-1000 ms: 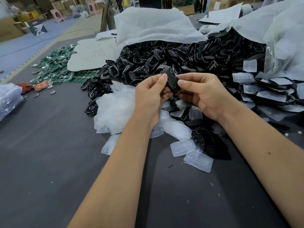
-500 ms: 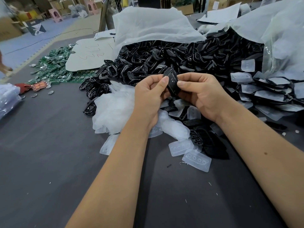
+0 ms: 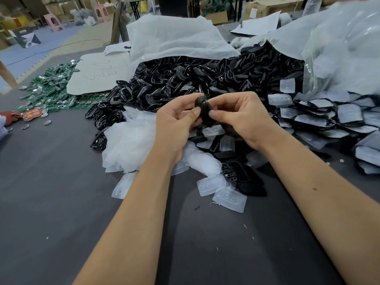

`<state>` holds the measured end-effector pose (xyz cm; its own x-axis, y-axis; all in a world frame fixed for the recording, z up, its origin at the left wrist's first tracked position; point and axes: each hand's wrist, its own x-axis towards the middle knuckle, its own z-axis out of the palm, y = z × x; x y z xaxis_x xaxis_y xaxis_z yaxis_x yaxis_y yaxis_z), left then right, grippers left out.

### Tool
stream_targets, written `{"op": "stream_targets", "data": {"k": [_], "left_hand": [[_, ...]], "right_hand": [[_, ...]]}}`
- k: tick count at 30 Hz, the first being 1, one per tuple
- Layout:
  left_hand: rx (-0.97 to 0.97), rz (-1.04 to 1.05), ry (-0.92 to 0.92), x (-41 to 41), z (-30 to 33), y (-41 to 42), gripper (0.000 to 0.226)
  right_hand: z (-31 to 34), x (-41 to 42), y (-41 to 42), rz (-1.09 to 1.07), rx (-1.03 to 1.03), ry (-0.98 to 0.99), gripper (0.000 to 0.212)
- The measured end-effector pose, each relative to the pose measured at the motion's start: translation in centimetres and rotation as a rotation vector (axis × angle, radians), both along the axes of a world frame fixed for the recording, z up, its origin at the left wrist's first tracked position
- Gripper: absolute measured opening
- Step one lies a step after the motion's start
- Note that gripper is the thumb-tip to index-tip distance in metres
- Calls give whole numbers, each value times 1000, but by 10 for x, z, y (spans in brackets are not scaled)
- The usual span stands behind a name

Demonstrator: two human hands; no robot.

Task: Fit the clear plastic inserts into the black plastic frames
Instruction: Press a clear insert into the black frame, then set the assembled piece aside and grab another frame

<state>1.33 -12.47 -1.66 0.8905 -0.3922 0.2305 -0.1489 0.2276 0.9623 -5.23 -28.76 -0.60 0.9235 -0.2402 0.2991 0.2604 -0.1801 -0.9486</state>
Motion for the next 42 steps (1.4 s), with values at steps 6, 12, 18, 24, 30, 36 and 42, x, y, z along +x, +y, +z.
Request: {"op": "stream_targets", "data": {"k": [6,12,18,24,30,36,42], "left_hand": [[316,113,-375,-6,5,-5,26],[489,86,-622,-29,18,-57,28],[472,46,-729,-55,23,-152,15],[623,-134,-734,-61,17,-181,31],[649,-42,-753,-55,27,-144,36],[840,228,-729,-21,17,-64,36],[963,289,-688,-3,3,2,46]], "right_hand": [[28,-21,-16,-163,-647,-68,28],[29,-67,-46,-417,-773,-47,32],[30,-84,-75,-865,-749,176,43],[30,-87,-87,-996,-694,365,35],[31,-80,-70,-1073,-728,185,38],[16,-48,-24,-665,-888,32,32],[9,-2,-3,-340,-1001,188,38]]}}
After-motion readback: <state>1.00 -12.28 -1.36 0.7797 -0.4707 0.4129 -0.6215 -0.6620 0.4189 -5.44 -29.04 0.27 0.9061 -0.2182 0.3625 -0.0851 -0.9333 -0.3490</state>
